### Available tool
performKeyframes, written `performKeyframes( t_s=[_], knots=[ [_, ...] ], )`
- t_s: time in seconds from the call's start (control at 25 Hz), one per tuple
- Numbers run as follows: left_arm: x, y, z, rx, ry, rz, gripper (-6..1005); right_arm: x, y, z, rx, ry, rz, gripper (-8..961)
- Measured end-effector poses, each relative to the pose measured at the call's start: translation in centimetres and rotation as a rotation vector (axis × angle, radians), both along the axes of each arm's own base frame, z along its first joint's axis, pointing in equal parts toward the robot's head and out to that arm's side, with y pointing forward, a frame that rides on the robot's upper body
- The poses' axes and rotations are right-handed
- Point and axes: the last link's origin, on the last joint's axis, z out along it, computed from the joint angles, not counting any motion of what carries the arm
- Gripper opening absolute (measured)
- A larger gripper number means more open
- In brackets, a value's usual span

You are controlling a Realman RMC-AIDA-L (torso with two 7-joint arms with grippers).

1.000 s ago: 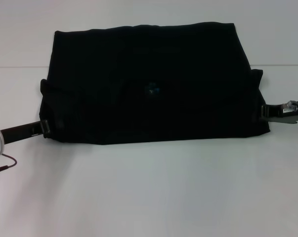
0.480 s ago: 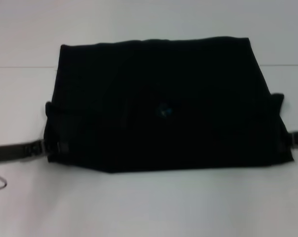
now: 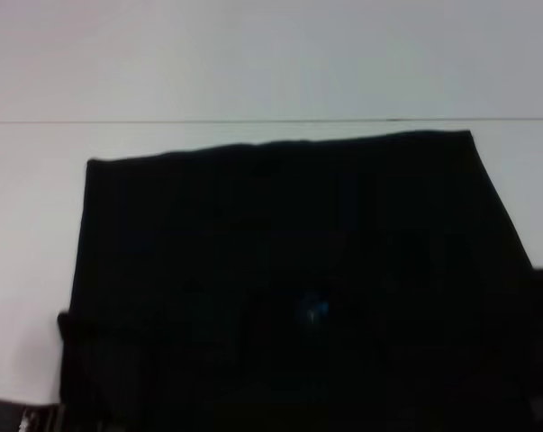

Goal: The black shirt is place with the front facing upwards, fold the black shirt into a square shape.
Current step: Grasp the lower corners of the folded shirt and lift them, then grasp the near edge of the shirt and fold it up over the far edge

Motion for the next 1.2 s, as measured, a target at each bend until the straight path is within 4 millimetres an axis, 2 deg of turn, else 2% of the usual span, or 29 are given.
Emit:
performKeyframes(
  t_s=[0.24,0.4,0.52,0.68,0.84,0.96,1.04,1.2],
  knots=[
    [0.3,-1.1,1.3,-0.073,-0.023,-0.007,40,0.7,-1.8,0.4,-0.052,0.033,0.009,10],
    [0.7,-0.4,1.4,-0.072,-0.019,-0.037,40,1.0,-1.7,0.2,-0.044,0.048,-0.001,9],
    [1.2,1.0,1.7,-0.01,-0.021,-0.057,40,0.8,-1.0,0.1,-0.033,0.069,0.002,9],
    [1.7,3.8,3.1,0.131,-0.024,-0.056,41,0.4,0.9,1.5,0.058,0.118,-0.018,9],
    [1.7,6.6,4.7,0.324,-0.037,0.0,41,0.1,3.4,3.6,0.242,0.202,-0.073,10],
    [1.4,8.7,5.4,0.492,-0.036,0.048,40,-0.1,5.5,4.4,0.397,0.281,-0.108,10],
    [1.2,9.7,5.4,0.582,-0.03,0.07,40,-0.4,6.8,4.0,0.497,0.344,-0.128,10],
    [1.1,11.3,4.4,0.793,-0.048,0.114,40,-0.6,8.9,1.3,0.681,0.416,-0.166,10]
  ],
)
